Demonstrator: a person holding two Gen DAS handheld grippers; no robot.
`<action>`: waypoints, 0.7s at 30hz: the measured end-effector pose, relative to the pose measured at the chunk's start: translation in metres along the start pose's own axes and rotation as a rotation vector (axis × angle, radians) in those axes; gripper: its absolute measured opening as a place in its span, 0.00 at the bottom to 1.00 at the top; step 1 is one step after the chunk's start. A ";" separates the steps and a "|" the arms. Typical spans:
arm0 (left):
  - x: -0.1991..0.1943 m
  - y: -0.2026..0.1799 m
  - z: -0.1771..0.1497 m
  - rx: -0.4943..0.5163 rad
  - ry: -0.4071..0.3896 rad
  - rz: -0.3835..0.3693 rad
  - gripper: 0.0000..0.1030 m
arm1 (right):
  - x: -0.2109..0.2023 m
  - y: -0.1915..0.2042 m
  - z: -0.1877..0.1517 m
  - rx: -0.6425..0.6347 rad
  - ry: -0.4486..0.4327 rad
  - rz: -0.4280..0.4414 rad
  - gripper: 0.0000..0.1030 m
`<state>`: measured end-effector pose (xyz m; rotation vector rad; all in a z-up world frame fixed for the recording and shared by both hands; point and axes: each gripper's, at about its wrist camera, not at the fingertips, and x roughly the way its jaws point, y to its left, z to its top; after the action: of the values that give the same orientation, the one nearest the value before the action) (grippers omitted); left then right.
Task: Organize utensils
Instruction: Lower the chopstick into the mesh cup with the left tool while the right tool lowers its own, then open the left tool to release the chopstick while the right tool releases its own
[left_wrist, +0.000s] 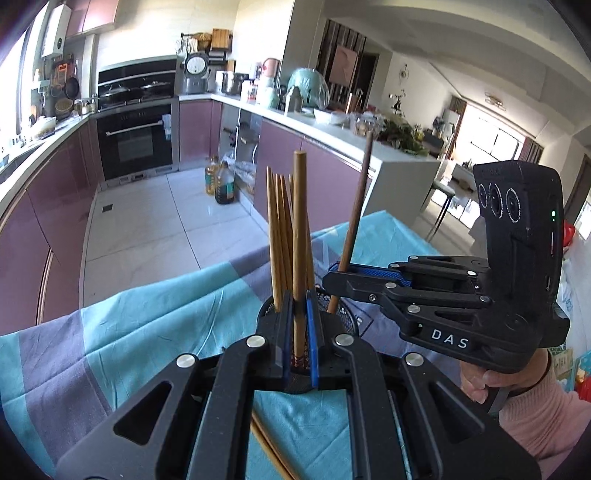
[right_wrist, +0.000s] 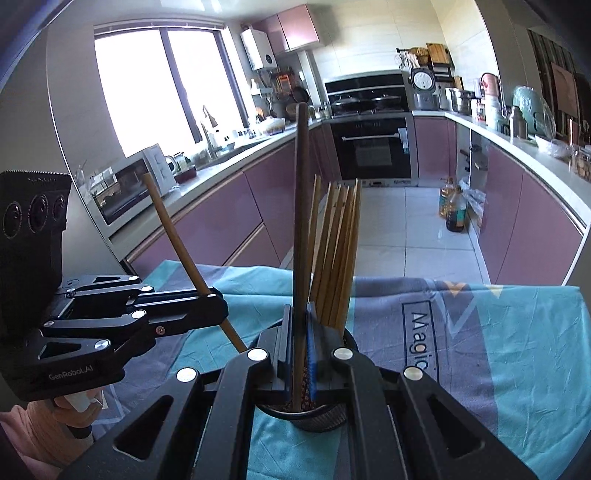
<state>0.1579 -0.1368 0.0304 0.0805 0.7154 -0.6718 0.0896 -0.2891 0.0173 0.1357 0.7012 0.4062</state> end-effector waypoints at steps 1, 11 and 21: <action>0.003 0.001 0.000 0.002 0.006 0.014 0.07 | 0.002 -0.001 0.000 0.003 0.004 -0.002 0.06; 0.030 0.011 0.010 -0.016 0.038 0.027 0.08 | 0.016 -0.008 0.004 0.036 0.011 -0.014 0.08; 0.032 0.012 -0.005 -0.029 0.029 0.045 0.19 | 0.015 -0.008 -0.002 0.051 0.012 -0.006 0.08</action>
<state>0.1805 -0.1431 0.0047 0.0800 0.7487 -0.6182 0.1012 -0.2898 0.0048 0.1793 0.7240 0.3842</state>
